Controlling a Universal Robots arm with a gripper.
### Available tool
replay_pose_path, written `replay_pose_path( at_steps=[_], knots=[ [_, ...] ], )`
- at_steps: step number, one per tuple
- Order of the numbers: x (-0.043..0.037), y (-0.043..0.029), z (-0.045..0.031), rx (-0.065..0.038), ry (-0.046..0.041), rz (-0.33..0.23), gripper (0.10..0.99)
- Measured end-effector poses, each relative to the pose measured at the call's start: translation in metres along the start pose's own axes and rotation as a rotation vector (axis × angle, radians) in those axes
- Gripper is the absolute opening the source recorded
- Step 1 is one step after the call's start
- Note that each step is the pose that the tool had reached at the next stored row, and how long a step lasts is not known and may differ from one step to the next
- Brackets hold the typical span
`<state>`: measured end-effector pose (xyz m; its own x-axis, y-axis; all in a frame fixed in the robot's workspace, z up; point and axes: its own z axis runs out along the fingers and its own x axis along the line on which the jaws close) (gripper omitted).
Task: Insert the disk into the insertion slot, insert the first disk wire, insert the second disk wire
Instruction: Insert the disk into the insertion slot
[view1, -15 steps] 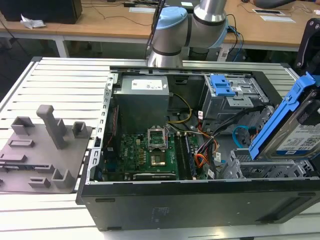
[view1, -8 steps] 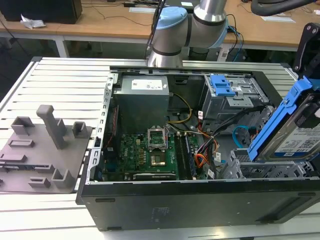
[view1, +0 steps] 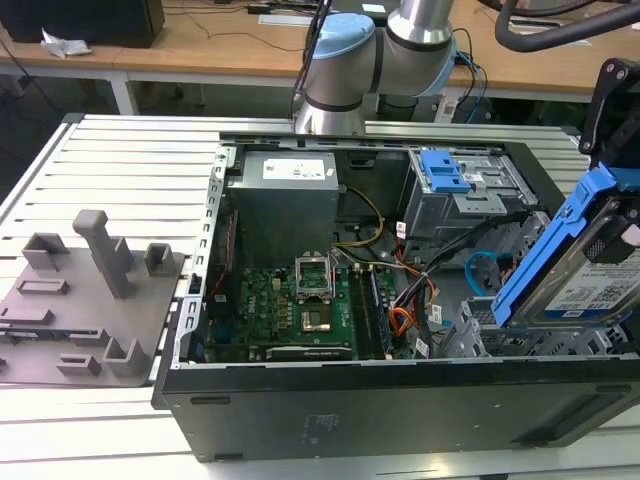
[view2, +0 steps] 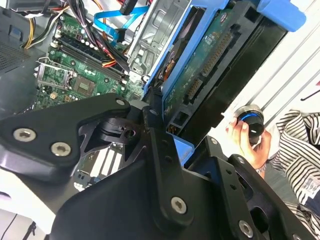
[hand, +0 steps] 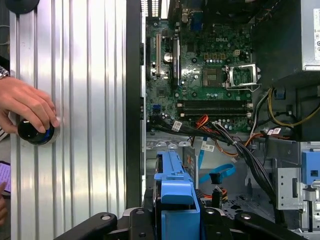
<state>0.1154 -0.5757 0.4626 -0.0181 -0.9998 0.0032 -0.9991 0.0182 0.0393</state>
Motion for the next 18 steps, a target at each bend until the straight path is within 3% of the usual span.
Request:
replay_pose_path(
  at_steps=[5, 14, 18],
  knots=[
    [-0.0015, -0.0001, 0.0030, 0.000, 0.0000, 0.000, 0.365],
    [-0.0247, 0.0003, 0.0032, 0.000, -0.0001, 0.000, 0.365],
    [-0.0249, 0.0004, 0.0032, 0.000, 0.0001, 0.000, 0.365]
  ],
)
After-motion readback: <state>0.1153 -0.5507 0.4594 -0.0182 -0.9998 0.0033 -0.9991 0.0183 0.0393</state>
